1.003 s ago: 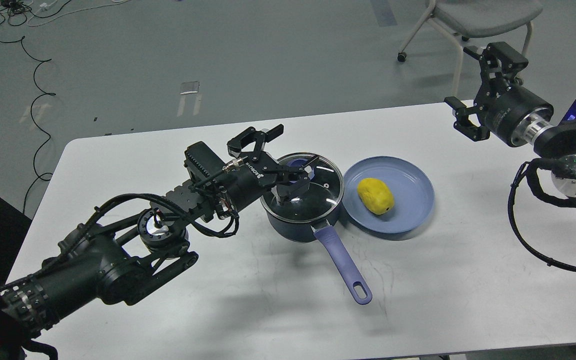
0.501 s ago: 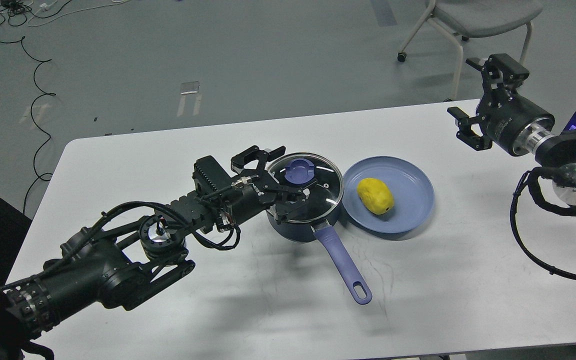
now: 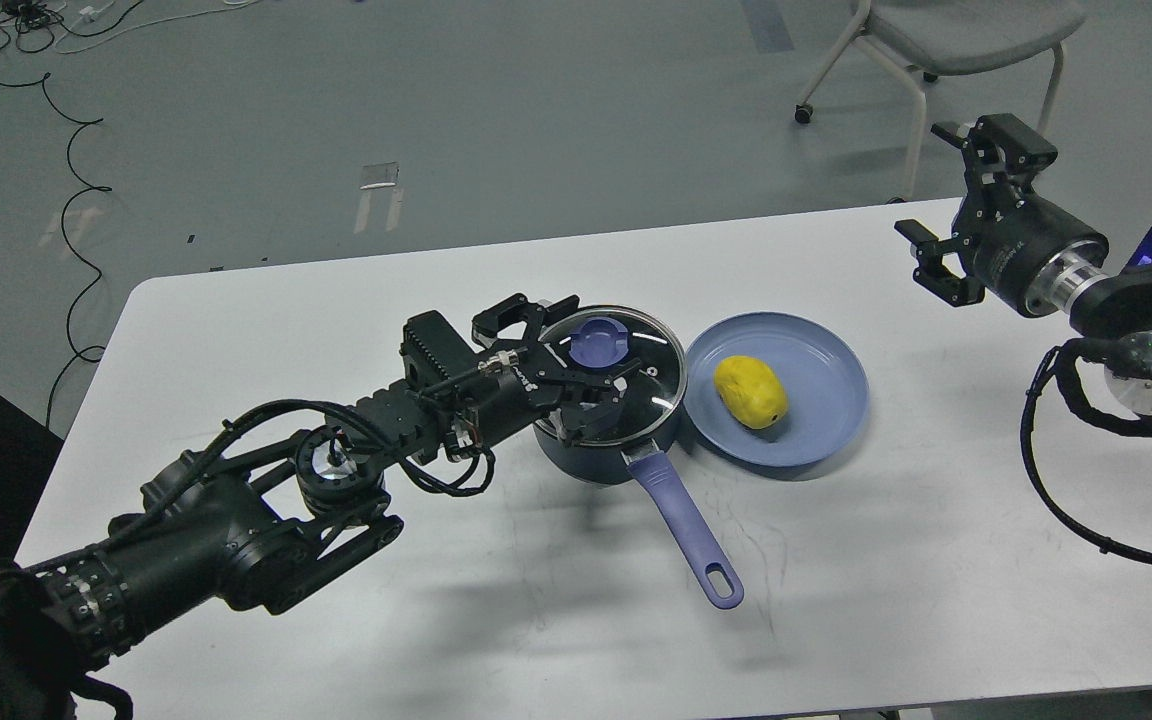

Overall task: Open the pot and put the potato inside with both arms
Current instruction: 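Close the left gripper on the blue knob of the glass lid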

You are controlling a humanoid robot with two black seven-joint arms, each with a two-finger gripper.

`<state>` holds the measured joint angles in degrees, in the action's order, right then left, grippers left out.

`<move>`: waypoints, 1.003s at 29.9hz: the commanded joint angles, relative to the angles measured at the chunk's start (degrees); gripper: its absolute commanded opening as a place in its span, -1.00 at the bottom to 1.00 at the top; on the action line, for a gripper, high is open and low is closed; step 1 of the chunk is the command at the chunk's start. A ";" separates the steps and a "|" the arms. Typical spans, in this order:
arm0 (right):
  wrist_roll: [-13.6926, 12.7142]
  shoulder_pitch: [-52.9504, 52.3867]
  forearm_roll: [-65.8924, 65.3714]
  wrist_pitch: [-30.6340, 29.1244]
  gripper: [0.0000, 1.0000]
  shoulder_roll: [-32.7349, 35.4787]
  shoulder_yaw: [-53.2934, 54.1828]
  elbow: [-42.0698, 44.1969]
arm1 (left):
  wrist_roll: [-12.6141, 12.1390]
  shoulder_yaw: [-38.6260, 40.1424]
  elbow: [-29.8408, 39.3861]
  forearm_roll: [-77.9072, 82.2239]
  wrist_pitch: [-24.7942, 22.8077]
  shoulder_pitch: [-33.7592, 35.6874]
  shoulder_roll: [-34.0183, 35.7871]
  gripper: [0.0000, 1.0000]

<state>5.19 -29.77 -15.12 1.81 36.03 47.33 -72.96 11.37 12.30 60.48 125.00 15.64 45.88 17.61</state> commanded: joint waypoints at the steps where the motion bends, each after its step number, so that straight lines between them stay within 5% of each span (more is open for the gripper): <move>1: 0.00 0.32 0.00 0.13 1.00 0.00 0.05 0.01 | 0.84 0.00 -0.19 0.00 -0.52 0.00 -0.38 0.69; 19: 0.26 1.12 0.00 0.13 1.00 0.00 -0.22 0.62 | 0.85 0.09 -2.30 0.00 -0.52 0.00 -1.08 0.62; 24: 0.35 1.12 0.00 0.21 1.00 0.00 -0.39 0.98 | 0.94 0.09 -3.26 0.00 -1.22 0.17 -1.52 0.28; 30: 0.52 1.20 0.00 0.21 1.00 -0.09 -0.57 1.59 | 0.94 0.09 -3.18 0.00 -1.66 0.44 -1.52 0.14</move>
<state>5.64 -28.58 -15.12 1.99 36.03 46.88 -71.87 12.32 12.41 57.27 125.00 14.08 46.19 16.02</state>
